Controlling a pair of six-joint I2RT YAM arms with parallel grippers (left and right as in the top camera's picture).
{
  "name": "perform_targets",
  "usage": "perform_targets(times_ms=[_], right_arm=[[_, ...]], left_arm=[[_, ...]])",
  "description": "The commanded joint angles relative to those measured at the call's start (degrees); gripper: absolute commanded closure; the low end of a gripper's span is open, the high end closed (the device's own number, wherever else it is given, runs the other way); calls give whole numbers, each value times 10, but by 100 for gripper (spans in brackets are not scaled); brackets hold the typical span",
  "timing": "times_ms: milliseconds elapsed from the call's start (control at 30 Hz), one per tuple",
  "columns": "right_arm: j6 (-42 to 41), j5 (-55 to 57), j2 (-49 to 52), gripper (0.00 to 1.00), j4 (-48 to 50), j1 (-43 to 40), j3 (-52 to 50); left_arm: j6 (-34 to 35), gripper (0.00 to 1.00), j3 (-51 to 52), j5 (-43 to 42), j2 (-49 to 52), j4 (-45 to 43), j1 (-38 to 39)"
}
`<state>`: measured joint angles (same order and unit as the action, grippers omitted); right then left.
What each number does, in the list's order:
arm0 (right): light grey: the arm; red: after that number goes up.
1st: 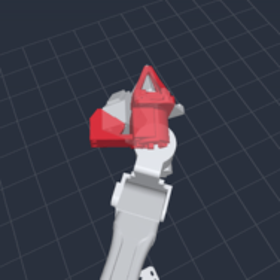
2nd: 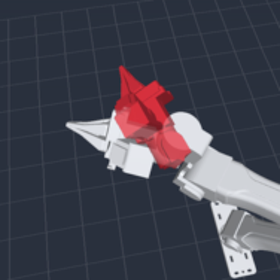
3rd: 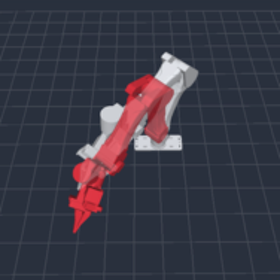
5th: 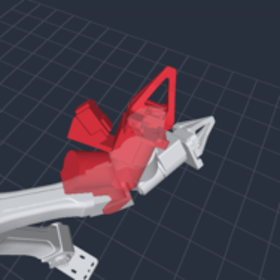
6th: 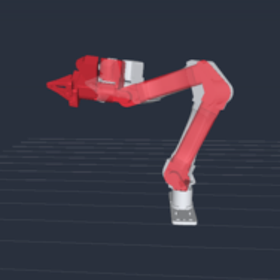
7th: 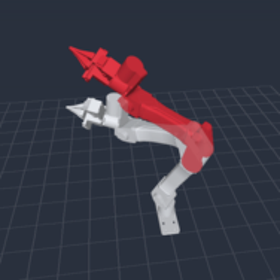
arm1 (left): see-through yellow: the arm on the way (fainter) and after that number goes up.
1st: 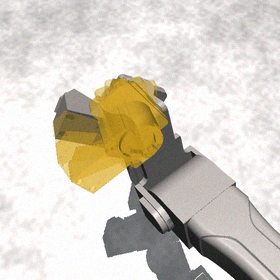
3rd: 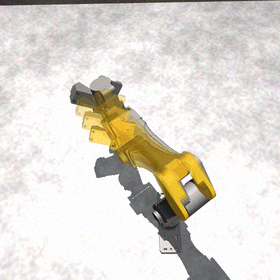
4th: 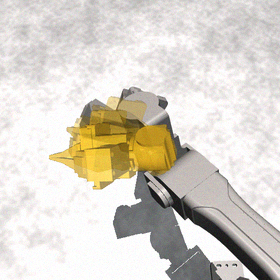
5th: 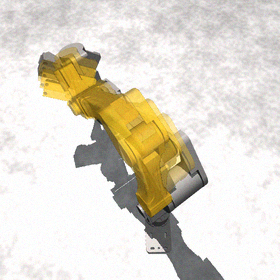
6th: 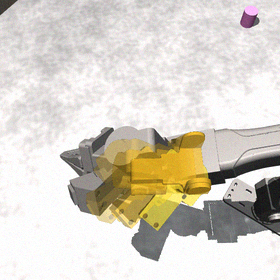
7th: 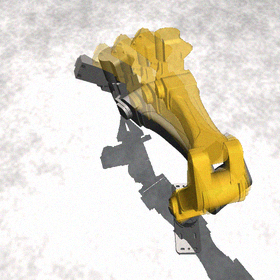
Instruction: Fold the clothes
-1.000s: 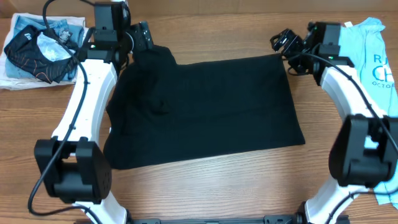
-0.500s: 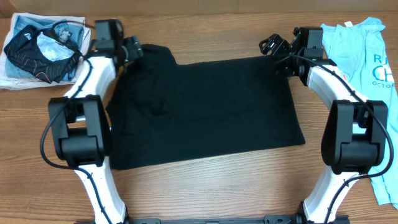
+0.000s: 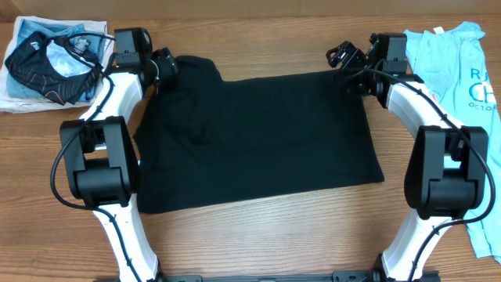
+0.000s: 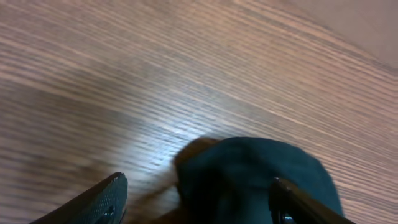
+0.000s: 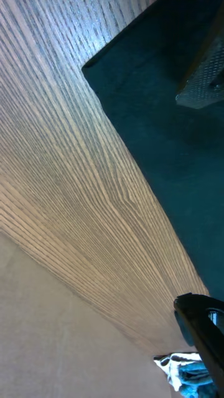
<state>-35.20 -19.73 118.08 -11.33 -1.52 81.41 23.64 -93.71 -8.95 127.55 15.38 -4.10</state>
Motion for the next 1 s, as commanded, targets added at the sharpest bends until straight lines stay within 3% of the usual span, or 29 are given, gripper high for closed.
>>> perform_targets(times_ms=[0, 667, 967], right_arm=[[-7, -3, -1, 0, 6, 0, 7], [-6, -3, -1, 0, 8, 0, 7], [-6, 4, -1, 6, 7, 0, 7]], left_arm=[[-5, 26, -7, -14, 6, -9, 4], [-44, 28, -7, -14, 43, -23, 31], [-43, 52, -9, -14, 43, -28, 31]])
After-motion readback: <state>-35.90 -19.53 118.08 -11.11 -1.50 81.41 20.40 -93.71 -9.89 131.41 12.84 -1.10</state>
